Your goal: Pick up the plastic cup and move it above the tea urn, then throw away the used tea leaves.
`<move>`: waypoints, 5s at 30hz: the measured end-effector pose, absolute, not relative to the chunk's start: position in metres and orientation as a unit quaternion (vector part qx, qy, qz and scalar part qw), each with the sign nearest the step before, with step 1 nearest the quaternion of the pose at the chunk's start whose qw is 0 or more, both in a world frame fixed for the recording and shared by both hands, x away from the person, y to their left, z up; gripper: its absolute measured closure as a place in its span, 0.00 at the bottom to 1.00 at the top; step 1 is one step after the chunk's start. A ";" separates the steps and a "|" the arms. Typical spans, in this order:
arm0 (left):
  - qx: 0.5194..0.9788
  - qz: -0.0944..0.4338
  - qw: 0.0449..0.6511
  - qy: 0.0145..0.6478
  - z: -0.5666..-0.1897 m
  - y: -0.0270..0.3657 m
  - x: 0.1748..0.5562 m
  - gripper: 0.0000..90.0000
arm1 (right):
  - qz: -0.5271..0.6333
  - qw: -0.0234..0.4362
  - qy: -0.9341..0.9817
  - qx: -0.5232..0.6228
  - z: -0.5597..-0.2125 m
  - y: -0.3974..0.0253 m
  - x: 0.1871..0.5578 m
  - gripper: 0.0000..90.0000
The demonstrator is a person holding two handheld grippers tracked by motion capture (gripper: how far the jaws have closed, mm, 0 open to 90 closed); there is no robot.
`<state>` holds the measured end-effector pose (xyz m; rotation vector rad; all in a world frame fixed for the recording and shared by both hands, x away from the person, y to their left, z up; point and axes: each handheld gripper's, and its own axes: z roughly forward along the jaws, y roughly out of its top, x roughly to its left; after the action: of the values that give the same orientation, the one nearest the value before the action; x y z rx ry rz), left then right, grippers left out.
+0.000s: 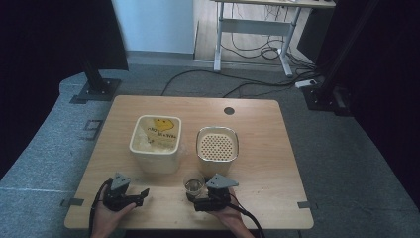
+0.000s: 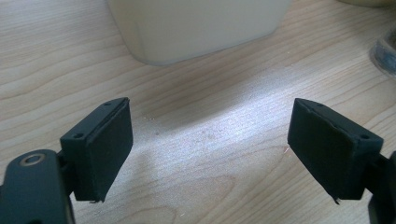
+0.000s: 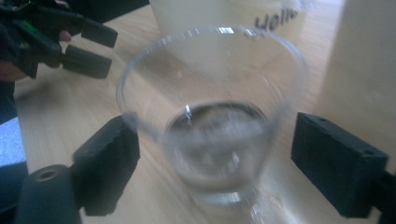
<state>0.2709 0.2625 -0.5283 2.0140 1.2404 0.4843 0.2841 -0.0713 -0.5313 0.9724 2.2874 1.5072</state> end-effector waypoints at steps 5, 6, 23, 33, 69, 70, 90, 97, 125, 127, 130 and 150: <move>0.781 0.193 0.353 0.478 -0.527 0.263 0.271 0.16 | 0.521 0.132 0.780 0.320 -0.533 -0.059 0.290 0.34; 0.780 0.194 0.353 0.478 -0.527 0.263 0.271 0.16 | 0.522 0.135 0.780 0.317 -0.533 -0.059 0.289 0.37; 0.778 0.187 0.355 0.484 -0.528 0.268 0.274 0.16 | 0.569 0.179 0.726 0.342 -0.491 -0.116 0.265 0.44; 0.779 0.181 0.353 0.486 -0.529 0.268 0.276 0.16 | 0.601 0.214 0.672 0.376 -0.454 -0.165 0.259 0.45; 0.782 0.171 0.353 0.484 -0.532 0.266 0.275 0.16 | 0.562 0.329 0.617 0.442 -0.412 -0.204 0.314 0.47; 0.782 0.171 0.353 0.484 -0.532 0.267 0.275 0.16 | 0.559 0.332 0.618 0.441 -0.411 -0.203 0.315 0.47; 0.784 0.170 0.353 0.482 -0.532 0.267 0.275 0.16 | 0.433 0.428 0.692 0.388 -0.392 -0.165 0.338 0.47; 0.783 0.170 0.354 0.483 -0.532 0.268 0.275 0.16 | 0.409 0.433 0.707 0.381 -0.391 -0.158 0.345 0.47; 0.786 0.167 0.350 0.481 -0.532 0.268 0.275 0.16 | 0.136 0.552 0.800 0.189 -0.406 -0.085 0.356 0.48; 0.786 0.166 0.349 0.481 -0.532 0.268 0.275 0.16 | 0.124 0.556 0.803 0.176 -0.407 -0.082 0.356 0.48; 0.787 0.166 0.349 0.481 -0.532 0.268 0.275 0.16 | 0.075 0.576 0.804 0.128 -0.412 -0.074 0.356 0.48; 0.788 0.167 0.347 0.480 -0.533 0.267 0.275 0.16 | -0.082 0.639 0.765 0.005 -0.432 -0.063 0.362 0.48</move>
<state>0.2752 0.2668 -0.5329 2.0439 1.2444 0.4340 0.3620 -0.0630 -0.4321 0.0104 1.7464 -0.1863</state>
